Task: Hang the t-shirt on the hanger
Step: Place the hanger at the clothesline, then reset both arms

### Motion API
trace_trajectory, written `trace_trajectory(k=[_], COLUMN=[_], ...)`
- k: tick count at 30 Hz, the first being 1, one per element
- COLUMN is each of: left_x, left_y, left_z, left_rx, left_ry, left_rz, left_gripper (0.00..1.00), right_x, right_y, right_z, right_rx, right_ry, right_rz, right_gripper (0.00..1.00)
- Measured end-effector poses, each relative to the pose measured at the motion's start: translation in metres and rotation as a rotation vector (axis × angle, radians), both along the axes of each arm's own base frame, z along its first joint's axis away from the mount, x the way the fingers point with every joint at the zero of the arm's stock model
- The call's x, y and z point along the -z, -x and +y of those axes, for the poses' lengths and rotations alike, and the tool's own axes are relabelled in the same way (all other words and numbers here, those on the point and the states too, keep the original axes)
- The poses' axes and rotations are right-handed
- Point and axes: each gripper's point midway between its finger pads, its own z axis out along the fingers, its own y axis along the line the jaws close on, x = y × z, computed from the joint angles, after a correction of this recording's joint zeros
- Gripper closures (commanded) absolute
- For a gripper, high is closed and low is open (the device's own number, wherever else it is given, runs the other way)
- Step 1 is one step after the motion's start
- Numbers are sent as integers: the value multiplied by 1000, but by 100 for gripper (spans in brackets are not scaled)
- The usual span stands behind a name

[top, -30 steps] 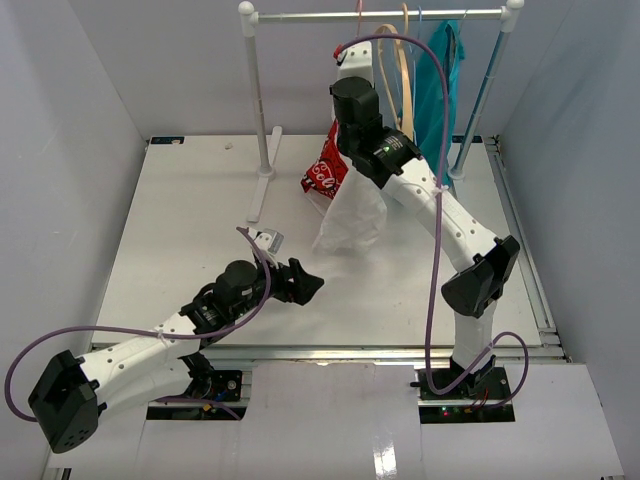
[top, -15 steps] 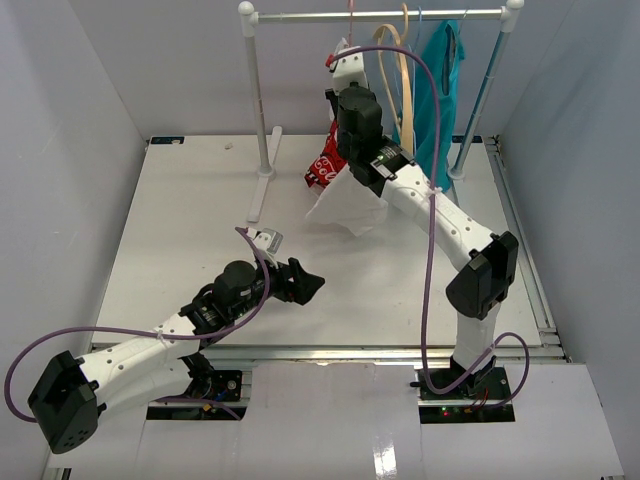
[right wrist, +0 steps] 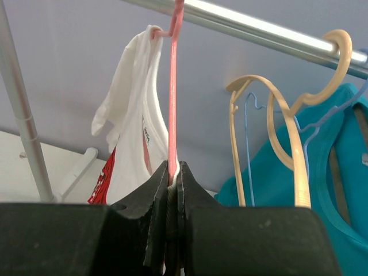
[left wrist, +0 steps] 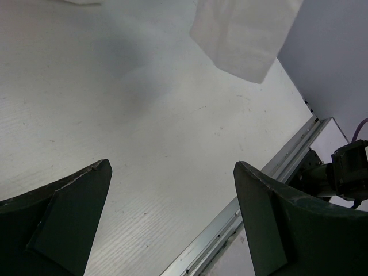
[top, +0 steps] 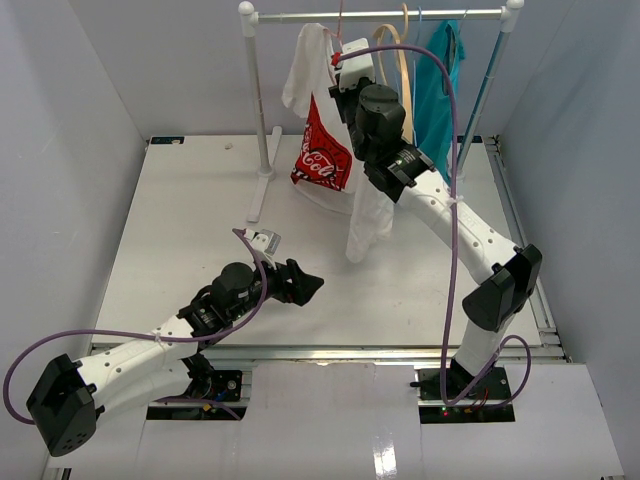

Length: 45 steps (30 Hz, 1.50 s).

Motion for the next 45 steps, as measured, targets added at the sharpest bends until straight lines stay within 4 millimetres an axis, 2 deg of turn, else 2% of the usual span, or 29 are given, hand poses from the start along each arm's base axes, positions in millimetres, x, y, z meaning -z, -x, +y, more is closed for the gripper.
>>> trace_trajectory(k=[3,7,17,20,24,26,29,32,34,35,37,40,42,45], left_x=[0,0,1,1,0,0,4,6,8,8,10,15,18,22], left_y=[2,4,5,5,5,4,5,5,4,4,3,0,-3,-6], left_z=[-1,-3,-4,-4,-4,-4,-3,-3,-3,-3,-3,-1,2,6], left_rx=[11,25,33,33,33,33,34,35,36,38,39,24,7,-14], left_ry=[2,4,4,5,7,8,2,-8,-15,-19,-29,-49,-70,-97], left_rz=[2,5,10,10,8,4,2,-1,-4,-6,-10,-11,-13,-17], left_gripper=[2,2,2,2,2,2,2,2,2,2,2,2,2,2], right_x=[-2,11,72,82,75,68,55,35,23,17,10,13,27,109], right_y=[-6,-17,-48,-51,-47,-42,-27,-5,15,25,46,80,101,151], right_z=[5,16,49,49,49,48,46,39,31,27,16,-1,0,-2], right_rx=[-1,-4,-17,0,-4,-16,-43,-81,-107,-121,-148,-178,-226,-280], right_ry=[-12,-14,2,8,-7,-14,-22,-44,-69,-86,-124,-162,-219,-163], right_rz=[-7,12,101,115,108,102,115,127,150,162,198,268,281,424], right_gripper=[92,92,92,77,49,46,38,22,8,5,6,10,10,10])
